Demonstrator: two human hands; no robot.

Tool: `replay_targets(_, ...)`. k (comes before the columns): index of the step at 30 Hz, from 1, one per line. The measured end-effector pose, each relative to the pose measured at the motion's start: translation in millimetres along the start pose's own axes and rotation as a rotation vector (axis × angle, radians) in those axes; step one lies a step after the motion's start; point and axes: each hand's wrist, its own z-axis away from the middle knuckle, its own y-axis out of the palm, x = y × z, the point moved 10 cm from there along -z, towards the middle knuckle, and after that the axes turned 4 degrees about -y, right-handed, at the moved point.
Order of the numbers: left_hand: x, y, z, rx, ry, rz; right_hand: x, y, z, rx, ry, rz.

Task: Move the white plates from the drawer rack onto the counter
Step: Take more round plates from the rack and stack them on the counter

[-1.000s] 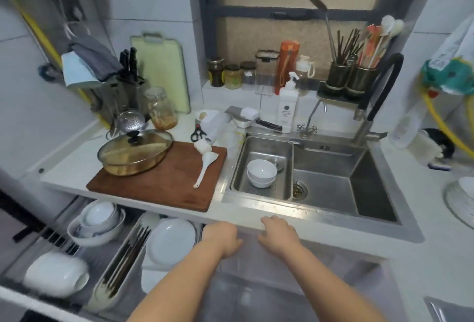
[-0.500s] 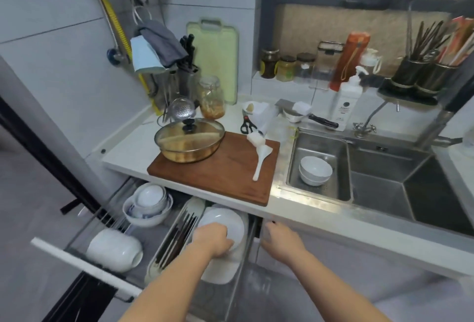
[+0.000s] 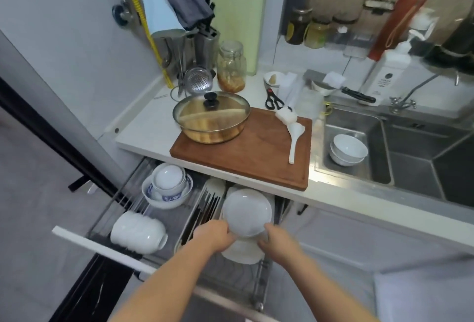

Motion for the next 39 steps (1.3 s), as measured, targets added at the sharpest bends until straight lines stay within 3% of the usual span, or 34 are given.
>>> replay_targets(10,6.7,12.6,-48.0,0.082,-0.051,0.045,-2.2,18.6,-58.7,0.091,-0.007,-0.091)
replay_targets(19,29.6,36.3,-92.9,0.200,-0.066,0.048,-19.9,48.6,-88.0,0.151,0.166,-0.310)
replay_targets(31,58.3,53.6,-179.7,0.326,0.044,-0.143,-38.6,90.0,-108.5,-0.013,0.515,-0.489)
replay_targets(39,51.2,69.9,-234.9,0.254,0.115,-0.104,-66.3,115.9,-120.7,-0.196,0.732,-0.648)
